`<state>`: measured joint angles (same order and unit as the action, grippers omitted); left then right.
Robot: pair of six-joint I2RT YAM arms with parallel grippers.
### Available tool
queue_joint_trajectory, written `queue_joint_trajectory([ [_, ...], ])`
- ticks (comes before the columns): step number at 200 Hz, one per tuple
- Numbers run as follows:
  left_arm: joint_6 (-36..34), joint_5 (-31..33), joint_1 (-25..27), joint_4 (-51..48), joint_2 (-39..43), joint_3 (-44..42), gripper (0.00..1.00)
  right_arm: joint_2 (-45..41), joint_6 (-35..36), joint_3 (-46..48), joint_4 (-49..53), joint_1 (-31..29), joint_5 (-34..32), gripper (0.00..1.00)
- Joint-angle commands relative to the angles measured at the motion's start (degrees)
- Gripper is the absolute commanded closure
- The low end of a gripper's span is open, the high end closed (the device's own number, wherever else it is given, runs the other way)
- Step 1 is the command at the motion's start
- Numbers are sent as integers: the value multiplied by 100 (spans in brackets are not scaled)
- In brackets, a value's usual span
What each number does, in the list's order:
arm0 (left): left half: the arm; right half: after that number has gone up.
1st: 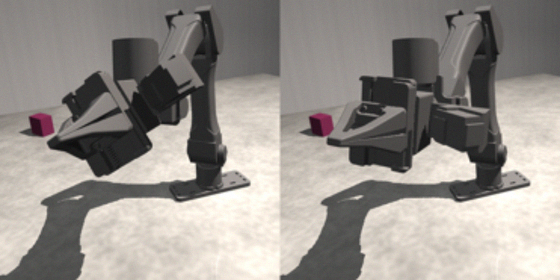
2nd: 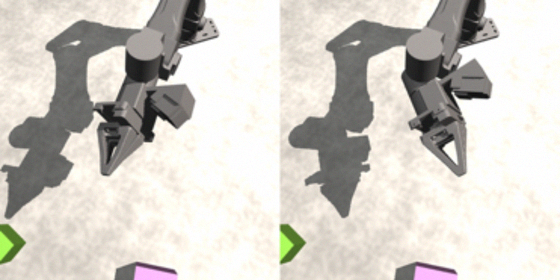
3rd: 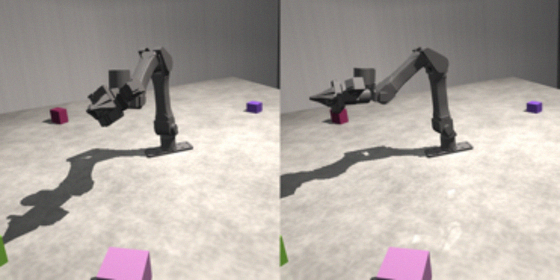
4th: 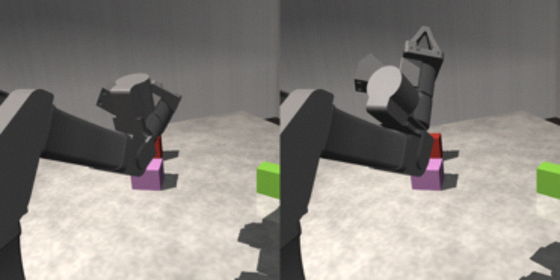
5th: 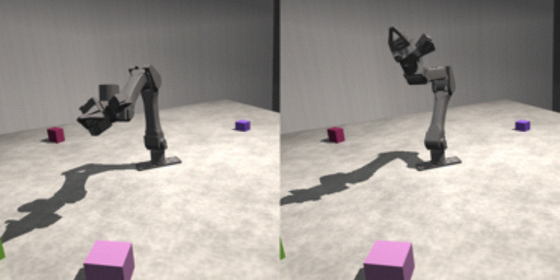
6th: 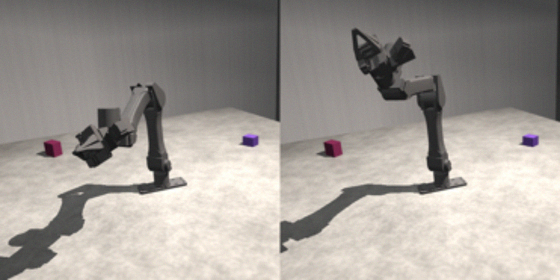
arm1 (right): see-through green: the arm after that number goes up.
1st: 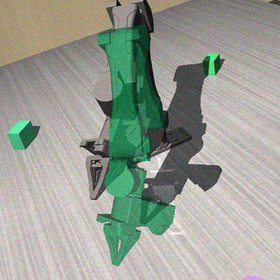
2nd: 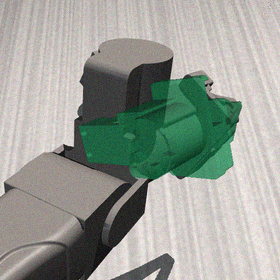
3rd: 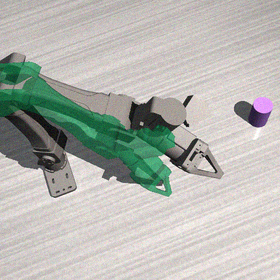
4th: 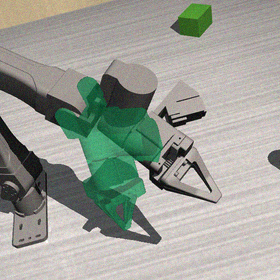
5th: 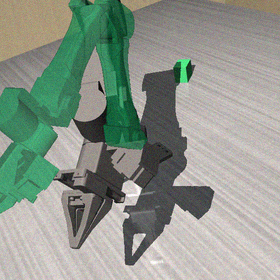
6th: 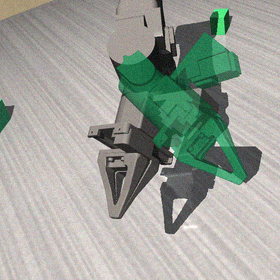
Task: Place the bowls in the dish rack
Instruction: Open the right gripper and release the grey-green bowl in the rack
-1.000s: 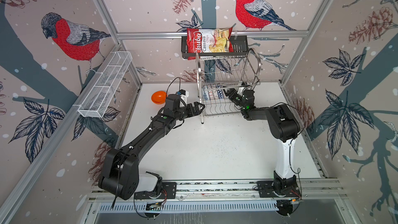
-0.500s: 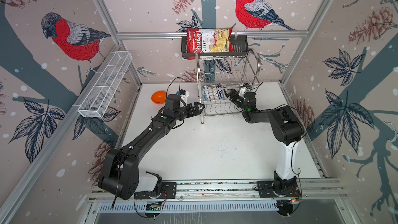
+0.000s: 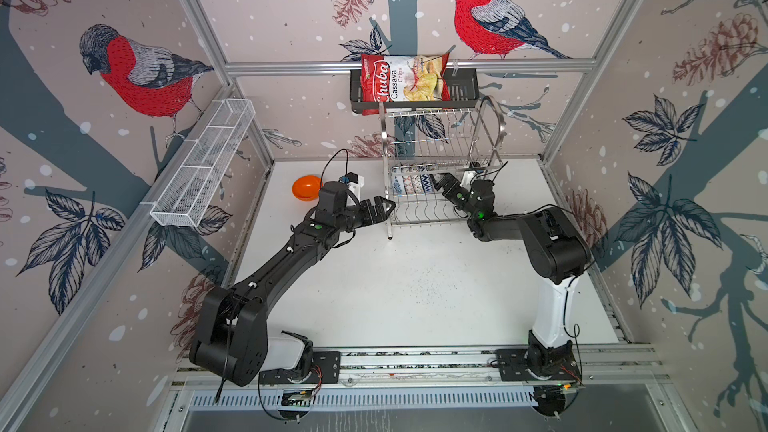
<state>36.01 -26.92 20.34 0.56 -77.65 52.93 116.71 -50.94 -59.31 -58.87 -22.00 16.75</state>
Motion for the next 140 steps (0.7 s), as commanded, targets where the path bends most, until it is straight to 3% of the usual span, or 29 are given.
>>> queue_joint_trajectory([
  [1,-33,-24,-15,111,48,25,2,104,-3,-48,-340,-10,-25,0],
  [140,-33,-24,-12,104,63,26,2,-264,188,493,-658,-104,-159,1],
])
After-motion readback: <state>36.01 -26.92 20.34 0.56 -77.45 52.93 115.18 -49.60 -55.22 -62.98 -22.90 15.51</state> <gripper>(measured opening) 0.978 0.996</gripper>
